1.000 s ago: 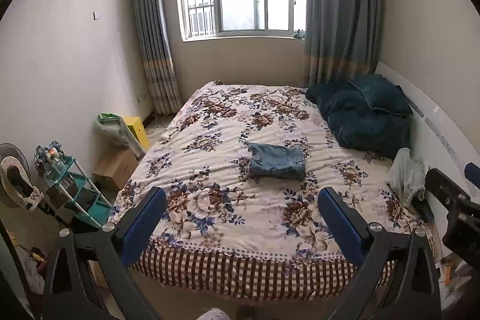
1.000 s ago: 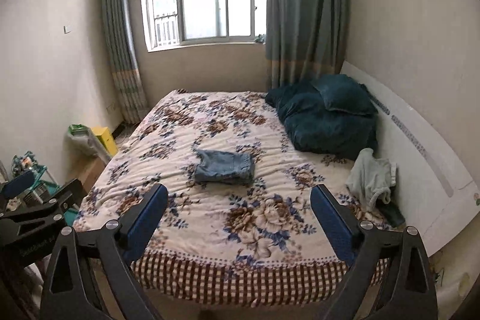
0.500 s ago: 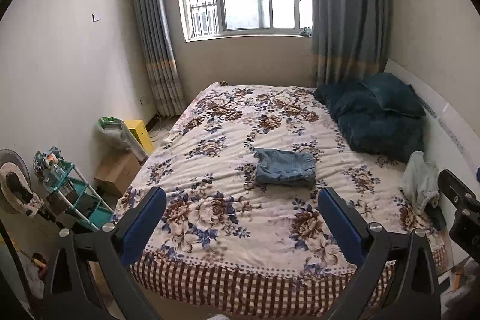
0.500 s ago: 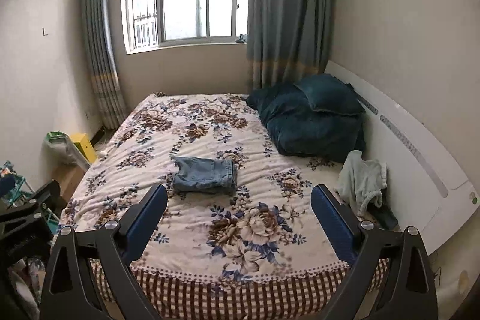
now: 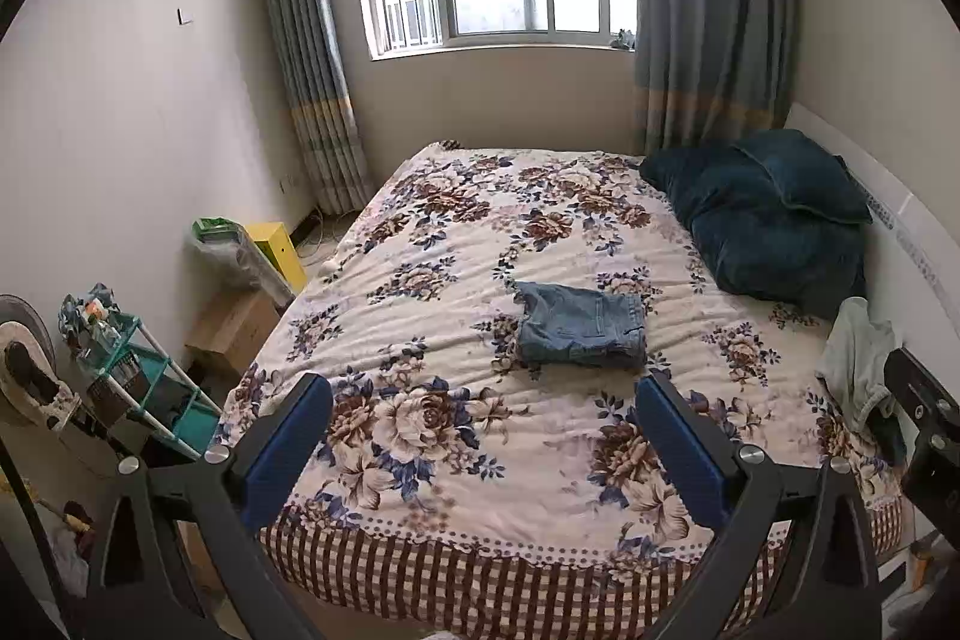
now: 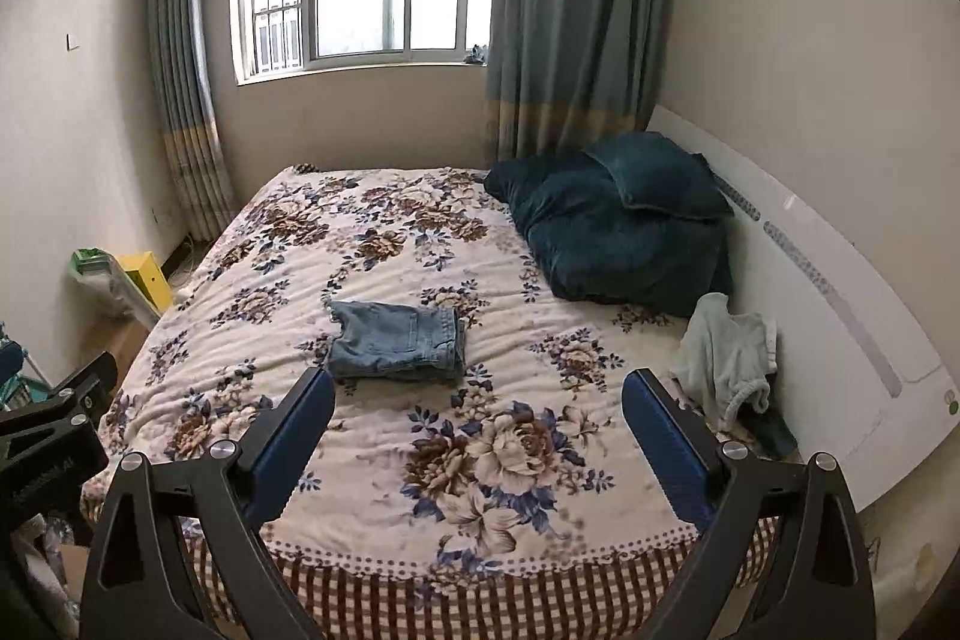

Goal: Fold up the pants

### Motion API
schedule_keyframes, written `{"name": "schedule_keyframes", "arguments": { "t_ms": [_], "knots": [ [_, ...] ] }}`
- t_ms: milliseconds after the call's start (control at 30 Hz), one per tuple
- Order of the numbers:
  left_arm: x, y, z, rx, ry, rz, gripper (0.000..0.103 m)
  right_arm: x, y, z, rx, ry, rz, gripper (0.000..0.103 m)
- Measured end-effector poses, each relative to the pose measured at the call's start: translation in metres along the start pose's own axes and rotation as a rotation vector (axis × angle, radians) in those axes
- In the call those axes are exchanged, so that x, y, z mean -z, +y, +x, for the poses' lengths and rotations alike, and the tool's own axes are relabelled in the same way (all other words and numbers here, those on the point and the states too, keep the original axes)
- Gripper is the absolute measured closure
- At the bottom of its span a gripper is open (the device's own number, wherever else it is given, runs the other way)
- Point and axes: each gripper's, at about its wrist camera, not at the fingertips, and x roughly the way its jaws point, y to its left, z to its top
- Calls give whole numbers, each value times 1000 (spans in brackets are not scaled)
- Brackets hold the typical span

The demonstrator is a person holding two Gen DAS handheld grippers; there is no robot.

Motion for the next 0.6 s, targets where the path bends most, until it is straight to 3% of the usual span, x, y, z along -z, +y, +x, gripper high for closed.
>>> {"name": "schedule_keyframes", "arguments": {
  "t_ms": [600],
  "knots": [
    [-5,1,6,-5,-3,12,0,8,6,9,-11,13,-6,4]
  ]
}}
